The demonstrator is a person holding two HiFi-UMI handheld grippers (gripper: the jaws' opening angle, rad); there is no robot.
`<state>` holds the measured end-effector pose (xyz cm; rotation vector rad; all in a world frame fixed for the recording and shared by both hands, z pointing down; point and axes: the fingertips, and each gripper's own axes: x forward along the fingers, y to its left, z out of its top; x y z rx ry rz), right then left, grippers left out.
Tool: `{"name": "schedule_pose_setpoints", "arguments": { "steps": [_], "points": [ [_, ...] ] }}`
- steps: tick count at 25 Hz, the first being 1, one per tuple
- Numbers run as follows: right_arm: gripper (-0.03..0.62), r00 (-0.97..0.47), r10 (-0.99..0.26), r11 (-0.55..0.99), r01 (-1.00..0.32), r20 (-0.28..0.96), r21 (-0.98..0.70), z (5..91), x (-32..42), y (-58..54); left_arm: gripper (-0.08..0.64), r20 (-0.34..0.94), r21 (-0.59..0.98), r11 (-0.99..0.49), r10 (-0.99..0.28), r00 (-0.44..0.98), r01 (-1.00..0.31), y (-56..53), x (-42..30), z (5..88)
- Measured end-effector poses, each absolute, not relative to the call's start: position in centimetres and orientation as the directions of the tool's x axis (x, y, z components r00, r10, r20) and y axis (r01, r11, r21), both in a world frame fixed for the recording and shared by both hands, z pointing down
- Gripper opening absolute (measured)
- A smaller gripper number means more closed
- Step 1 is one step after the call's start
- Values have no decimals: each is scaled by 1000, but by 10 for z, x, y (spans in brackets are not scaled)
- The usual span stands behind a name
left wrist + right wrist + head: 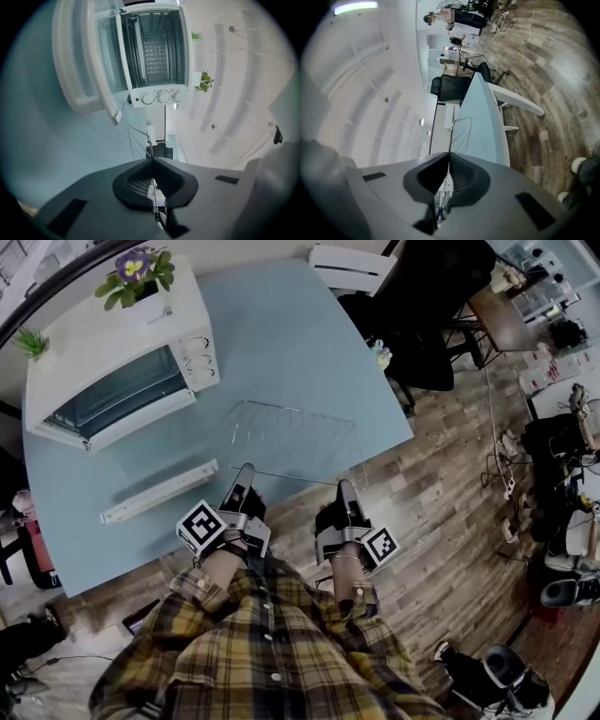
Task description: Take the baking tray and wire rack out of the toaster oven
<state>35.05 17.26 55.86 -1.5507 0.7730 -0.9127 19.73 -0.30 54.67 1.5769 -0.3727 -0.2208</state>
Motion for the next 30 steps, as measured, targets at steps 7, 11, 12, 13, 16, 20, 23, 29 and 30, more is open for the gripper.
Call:
{"name": "schedule_pose_setpoints", "arguments": {
  "steps": [7,11,12,13,16,20,23,29,30],
  "points": [
    [12,486,-848,-199,72,209,-977,594,358,180,5,233,972,94,-303,924,-214,11,195,590],
    [12,489,-843,-201,102,225,-974,607,355,180,8,308,949,160,-276,910,-273,14,189,606],
    [12,489,-841,-203,111,231,-973,611,354,180,11,325,943,170,-274,905,-287,14,188,609],
    [14,489,-839,-205,120,237,-971,615,354,180,12,339,937,183,-274,900,-297,14,186,611],
    [14,495,-830,-215,142,258,-966,627,354,182,100,357,925,240,-285,890,-294,15,179,617],
    [15,494,-825,-220,166,274,-961,640,352,180,161,384,914,254,-289,877,-317,17,170,620],
    [15,486,-825,-229,178,288,-957,648,351,177,175,388,911,265,-290,875,-316,22,164,620],
    [126,442,-842,-281,128,309,-951,659,348,172,172,372,917,272,-316,873,-292,23,154,619],
    [161,439,-844,-279,128,307,-952,660,347,171,169,370,918,271,-320,872,-290,23,153,618]
  ]
}}
